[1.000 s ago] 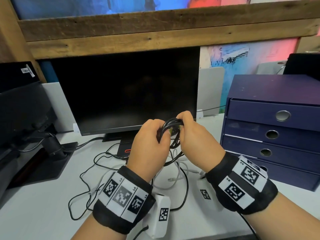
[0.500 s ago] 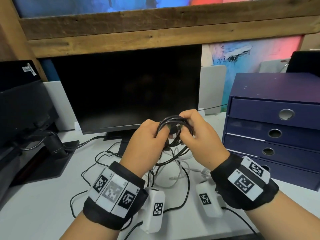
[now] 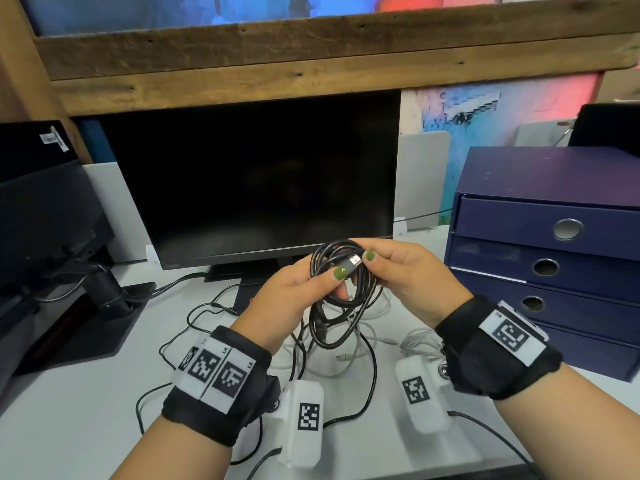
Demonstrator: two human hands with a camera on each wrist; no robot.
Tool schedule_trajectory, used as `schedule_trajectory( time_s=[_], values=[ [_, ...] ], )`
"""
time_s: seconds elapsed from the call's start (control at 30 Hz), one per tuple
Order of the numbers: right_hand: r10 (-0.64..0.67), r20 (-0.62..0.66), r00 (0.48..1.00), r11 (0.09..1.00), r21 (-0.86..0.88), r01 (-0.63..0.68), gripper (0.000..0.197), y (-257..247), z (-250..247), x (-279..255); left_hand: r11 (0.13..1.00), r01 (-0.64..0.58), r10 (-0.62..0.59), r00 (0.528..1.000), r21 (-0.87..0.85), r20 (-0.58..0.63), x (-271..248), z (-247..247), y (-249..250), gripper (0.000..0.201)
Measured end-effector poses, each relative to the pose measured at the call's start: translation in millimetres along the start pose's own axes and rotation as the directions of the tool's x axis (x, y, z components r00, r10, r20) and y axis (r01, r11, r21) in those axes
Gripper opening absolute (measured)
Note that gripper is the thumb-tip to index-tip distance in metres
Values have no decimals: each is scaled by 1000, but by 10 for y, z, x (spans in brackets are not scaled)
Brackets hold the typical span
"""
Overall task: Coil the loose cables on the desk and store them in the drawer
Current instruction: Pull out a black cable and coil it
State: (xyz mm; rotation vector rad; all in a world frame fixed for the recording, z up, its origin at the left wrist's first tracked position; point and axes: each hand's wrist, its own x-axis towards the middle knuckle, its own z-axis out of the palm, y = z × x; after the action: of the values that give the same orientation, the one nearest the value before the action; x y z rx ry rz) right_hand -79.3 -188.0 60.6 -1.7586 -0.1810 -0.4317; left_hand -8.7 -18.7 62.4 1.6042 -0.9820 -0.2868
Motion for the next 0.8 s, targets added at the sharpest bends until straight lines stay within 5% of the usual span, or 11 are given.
schedule_trajectory(
  time_s=[0.2,0.4,0.53,0.67,0.8],
  values=[
    [47,-74,996,998,-41,-50,26,-19,27,9,1000,10,-8,999,-29,50,-10,-29,-21,28],
    [36,-141,989,998,-52,-43,24,-80,161,46,975,28,-61,988,-219,-144,14,17,26,21],
    [31,-126,992,998,-55,-38,22,-106,203,2,994,28,-56,963,-110,-263,8,78,129,15],
    [50,-147,988,999,-5,-51,22,-131,246,-24,995,-79,99,875,63,-474,9,131,139,24],
    [50,-163,985,999,18,-47,23,-156,232,-12,978,-109,181,866,178,-465,4,98,176,14]
  ],
)
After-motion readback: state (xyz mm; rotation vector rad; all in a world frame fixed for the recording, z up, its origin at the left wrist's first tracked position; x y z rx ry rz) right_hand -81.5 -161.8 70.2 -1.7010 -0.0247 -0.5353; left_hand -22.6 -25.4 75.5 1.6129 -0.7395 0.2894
